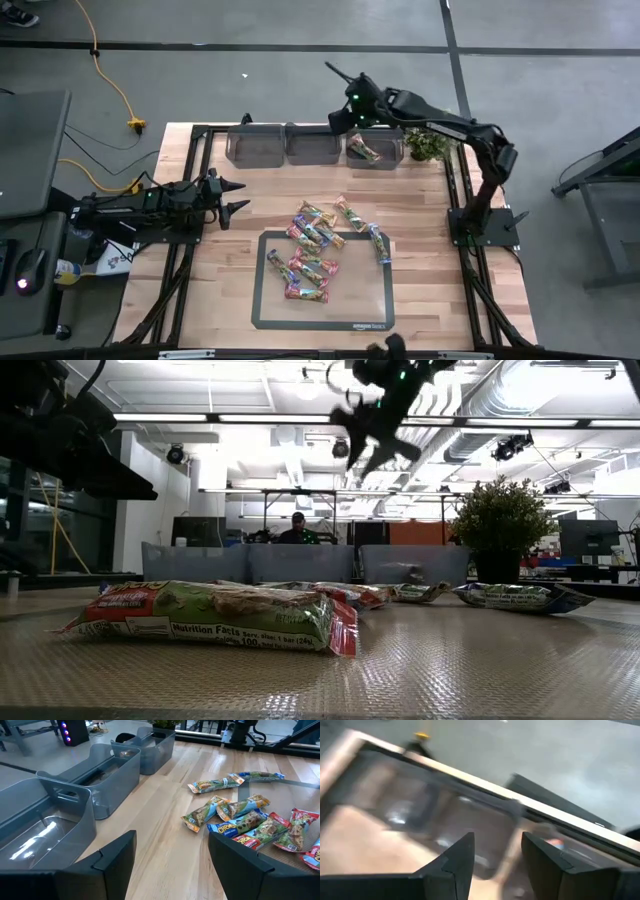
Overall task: Pick and place Granola Bars by type
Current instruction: Put the blue granola bar into the middle black bin
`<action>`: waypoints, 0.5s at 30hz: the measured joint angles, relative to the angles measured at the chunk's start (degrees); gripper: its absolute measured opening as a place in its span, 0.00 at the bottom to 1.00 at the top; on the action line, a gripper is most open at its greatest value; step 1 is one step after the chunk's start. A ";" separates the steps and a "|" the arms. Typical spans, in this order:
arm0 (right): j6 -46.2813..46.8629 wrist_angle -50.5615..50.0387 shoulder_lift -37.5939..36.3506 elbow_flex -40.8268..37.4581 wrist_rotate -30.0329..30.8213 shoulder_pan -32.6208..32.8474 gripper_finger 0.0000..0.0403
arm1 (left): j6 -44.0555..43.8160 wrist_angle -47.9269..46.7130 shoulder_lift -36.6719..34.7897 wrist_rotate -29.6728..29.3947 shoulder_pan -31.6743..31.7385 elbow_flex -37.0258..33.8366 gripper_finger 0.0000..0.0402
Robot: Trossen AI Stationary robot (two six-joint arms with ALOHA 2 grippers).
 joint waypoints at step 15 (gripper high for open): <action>7.58 6.46 -6.20 -0.01 -23.63 13.87 0.36 | -0.01 0.02 0.00 0.00 0.00 0.01 0.60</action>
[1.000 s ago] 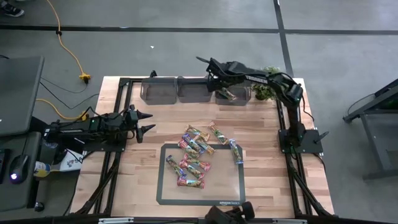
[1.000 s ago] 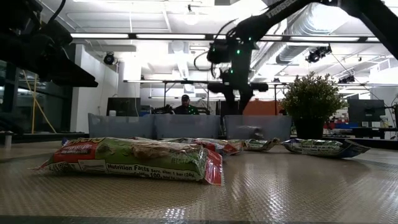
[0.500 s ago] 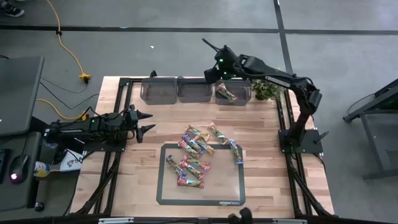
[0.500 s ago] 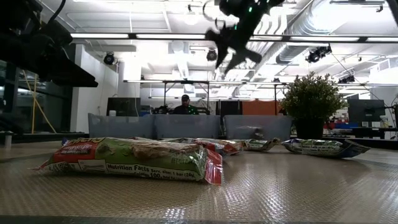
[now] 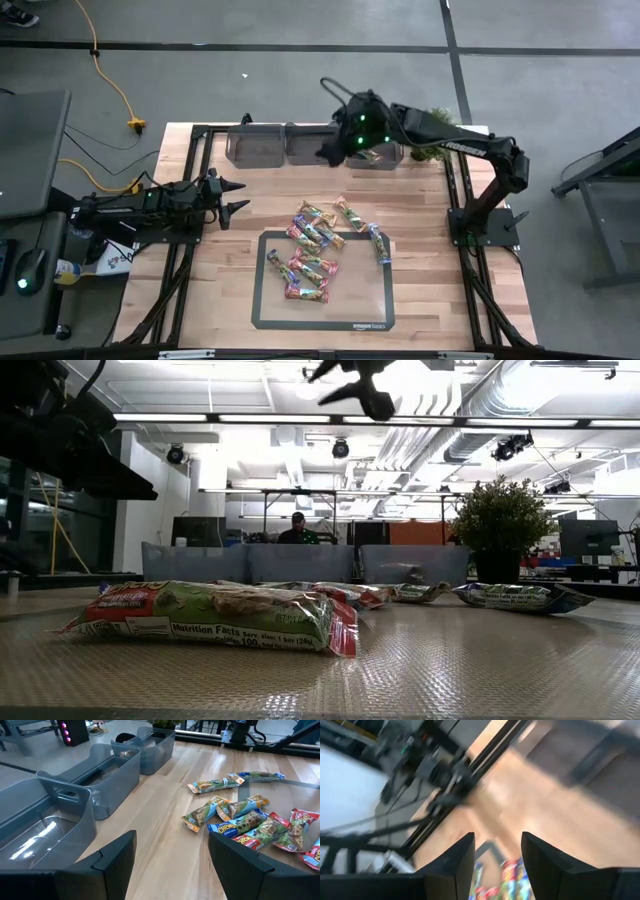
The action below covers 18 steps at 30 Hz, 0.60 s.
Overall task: Pick and place Granola Bars by type
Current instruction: Put the blue granola bar into the middle black bin
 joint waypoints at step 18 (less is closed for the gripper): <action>19.54 -25.39 -0.02 -0.20 15.87 19.76 0.36 | 0.02 0.00 0.00 0.00 0.00 0.00 0.60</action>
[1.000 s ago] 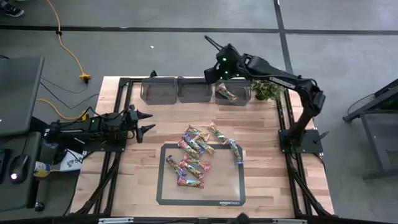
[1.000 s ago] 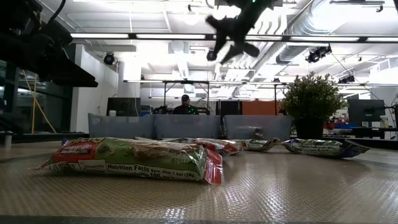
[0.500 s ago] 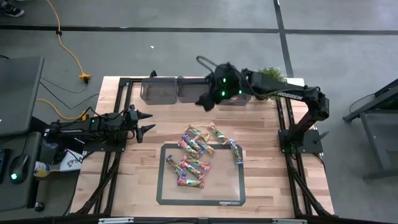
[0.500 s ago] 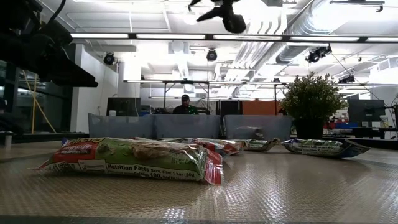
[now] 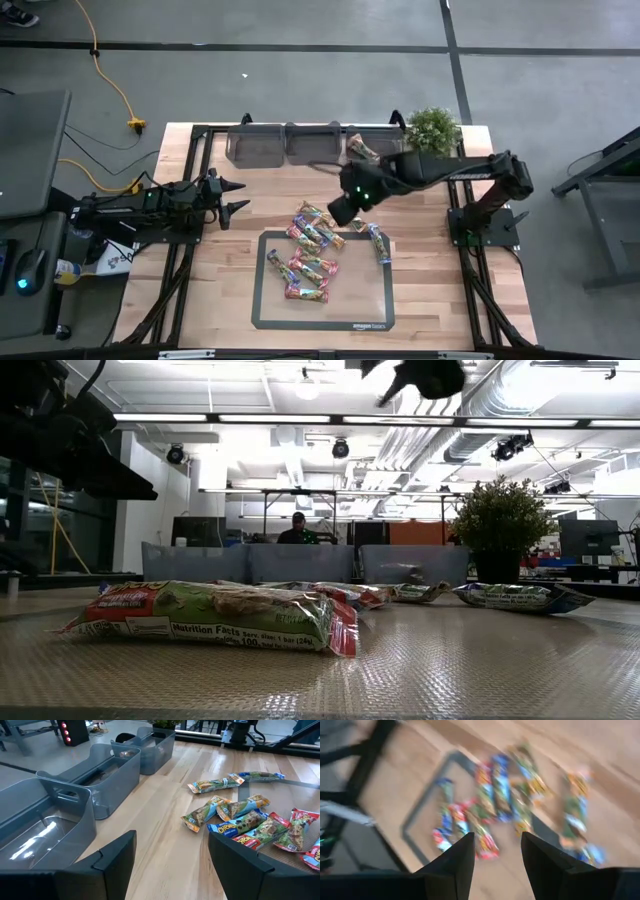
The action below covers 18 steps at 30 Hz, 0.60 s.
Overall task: Pick and place Granola Bars by type
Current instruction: Put the blue granola bar into the middle black bin
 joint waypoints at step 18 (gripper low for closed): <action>30.76 -23.63 5.12 0.00 7.81 11.70 0.36 | -0.01 0.00 0.00 0.00 0.00 -0.01 0.60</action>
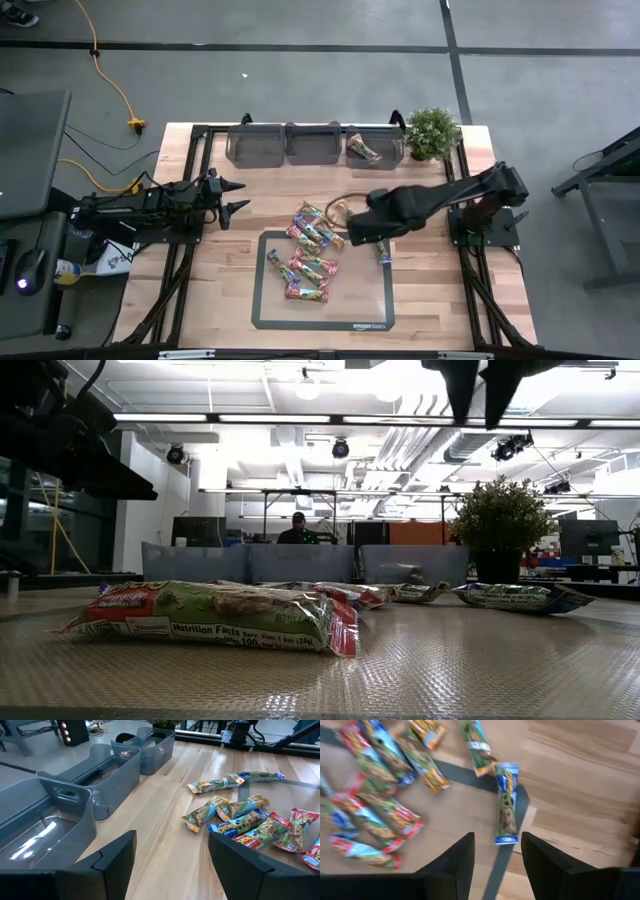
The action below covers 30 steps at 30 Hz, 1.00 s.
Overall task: Pick and place Granola Bars by type
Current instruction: Put the blue granola bar into the middle black bin
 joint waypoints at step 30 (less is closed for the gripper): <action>-8.64 19.53 7.90 -20.92 -6.89 -3.68 0.56 | -0.01 -0.02 0.00 -0.02 -0.01 0.00 0.60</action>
